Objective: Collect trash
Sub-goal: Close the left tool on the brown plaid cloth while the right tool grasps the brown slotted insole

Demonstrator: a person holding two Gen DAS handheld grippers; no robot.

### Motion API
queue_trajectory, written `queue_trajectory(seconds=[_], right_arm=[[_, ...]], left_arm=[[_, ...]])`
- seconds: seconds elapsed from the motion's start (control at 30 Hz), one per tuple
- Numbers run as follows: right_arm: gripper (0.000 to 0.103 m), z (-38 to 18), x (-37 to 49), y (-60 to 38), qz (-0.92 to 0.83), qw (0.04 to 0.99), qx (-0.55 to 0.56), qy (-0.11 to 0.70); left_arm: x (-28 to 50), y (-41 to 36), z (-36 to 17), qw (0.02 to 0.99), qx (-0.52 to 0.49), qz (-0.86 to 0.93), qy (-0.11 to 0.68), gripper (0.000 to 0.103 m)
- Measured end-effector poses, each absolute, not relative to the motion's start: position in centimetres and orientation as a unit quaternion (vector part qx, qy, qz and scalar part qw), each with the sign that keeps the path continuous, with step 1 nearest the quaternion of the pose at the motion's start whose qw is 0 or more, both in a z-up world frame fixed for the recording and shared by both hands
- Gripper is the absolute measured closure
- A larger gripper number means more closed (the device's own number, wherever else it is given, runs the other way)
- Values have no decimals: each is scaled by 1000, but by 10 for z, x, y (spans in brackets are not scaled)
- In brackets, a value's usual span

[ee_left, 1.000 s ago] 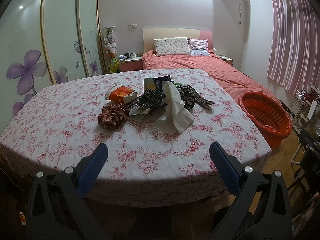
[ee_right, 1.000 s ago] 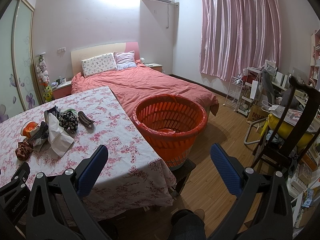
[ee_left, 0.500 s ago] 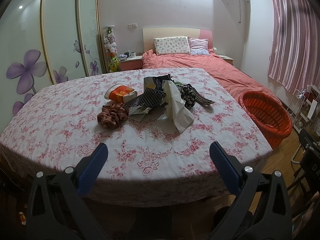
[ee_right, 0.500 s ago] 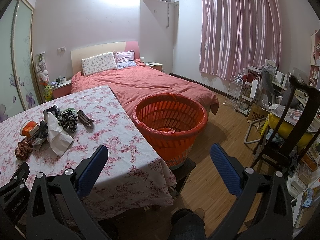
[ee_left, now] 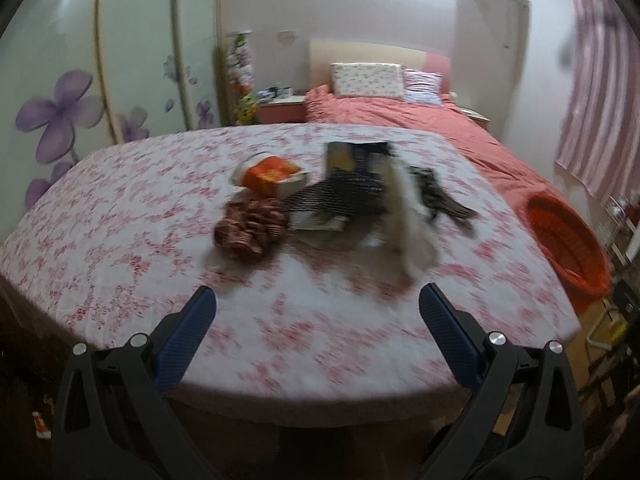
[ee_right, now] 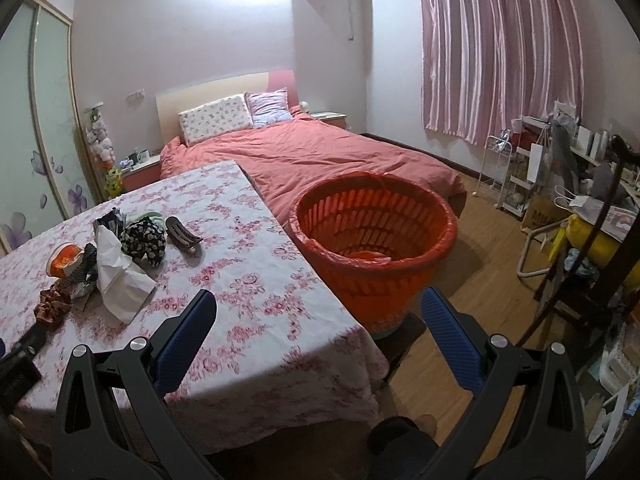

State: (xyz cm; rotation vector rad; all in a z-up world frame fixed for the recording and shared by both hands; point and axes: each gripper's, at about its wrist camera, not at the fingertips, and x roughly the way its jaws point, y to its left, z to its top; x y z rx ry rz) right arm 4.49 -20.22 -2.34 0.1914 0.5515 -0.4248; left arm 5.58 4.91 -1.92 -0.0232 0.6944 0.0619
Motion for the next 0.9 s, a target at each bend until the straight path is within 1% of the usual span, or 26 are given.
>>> queue_trajectory(seconds=[0.27, 0.43, 0.5, 0.67, 0.77, 0.83, 0.9], right_arm=[[2, -31, 86, -186, -152, 938, 88, 298], [3, -34, 117, -170, -116, 937, 83, 319], [6, -34, 130, -167, -108, 936, 79, 324], [11, -31, 159, -168, -96, 936, 81, 329], [16, -33, 180, -170, -81, 931, 87, 344], [23, -37, 198, -172, -66, 924, 99, 363], [26, -42, 213, -169, -56, 919, 105, 376]], left_arm=[[110, 112, -33, 928, -40, 69, 364, 4], [136, 130, -43, 925, -35, 63, 372, 4], [145, 133, -47, 923, -31, 53, 379, 9], [165, 134, -58, 916, -34, 37, 397, 12], [174, 132, -64, 912, -31, 32, 408, 16], [179, 132, -68, 909, -33, 26, 415, 20], [183, 130, -70, 906, -35, 21, 420, 22]])
